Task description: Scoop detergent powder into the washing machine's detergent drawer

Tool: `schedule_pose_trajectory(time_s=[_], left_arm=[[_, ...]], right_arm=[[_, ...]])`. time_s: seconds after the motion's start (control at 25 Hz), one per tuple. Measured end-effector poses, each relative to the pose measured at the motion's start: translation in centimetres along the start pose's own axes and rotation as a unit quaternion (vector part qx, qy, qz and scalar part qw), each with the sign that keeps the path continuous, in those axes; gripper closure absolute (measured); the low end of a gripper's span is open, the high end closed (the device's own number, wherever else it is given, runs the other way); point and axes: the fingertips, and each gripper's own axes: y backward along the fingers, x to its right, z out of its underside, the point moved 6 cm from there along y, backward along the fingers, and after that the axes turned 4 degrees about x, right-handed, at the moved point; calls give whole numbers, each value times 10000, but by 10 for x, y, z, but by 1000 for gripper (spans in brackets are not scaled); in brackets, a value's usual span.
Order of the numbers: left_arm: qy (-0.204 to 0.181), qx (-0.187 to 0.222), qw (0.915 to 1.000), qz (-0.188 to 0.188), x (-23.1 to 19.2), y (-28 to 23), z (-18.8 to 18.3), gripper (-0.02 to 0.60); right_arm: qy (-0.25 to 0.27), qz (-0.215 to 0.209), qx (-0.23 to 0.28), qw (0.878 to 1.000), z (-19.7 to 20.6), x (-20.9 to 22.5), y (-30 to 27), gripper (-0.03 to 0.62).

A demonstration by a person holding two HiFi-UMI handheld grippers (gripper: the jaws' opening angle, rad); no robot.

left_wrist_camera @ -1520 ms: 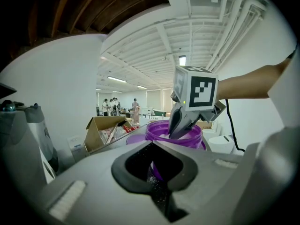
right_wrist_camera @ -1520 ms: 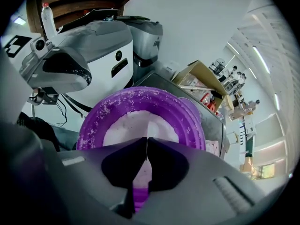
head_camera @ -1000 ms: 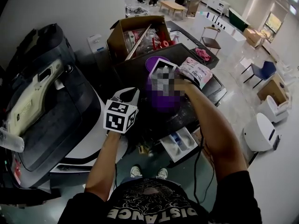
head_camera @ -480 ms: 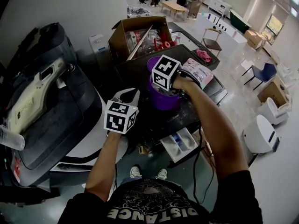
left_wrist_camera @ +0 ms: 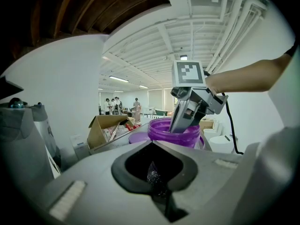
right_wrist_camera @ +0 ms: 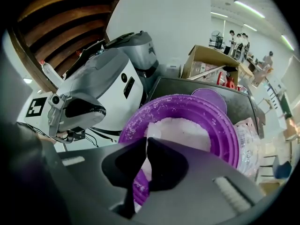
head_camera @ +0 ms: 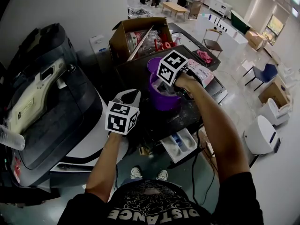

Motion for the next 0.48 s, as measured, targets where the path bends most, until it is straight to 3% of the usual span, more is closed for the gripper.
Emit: schedule_pose_trajectory(time_s=[0.48], left_arm=[[-13,9,10000,45,3,-1,0,580]], right_arm=[[-988,-340,839,9910,0,11,20,559]])
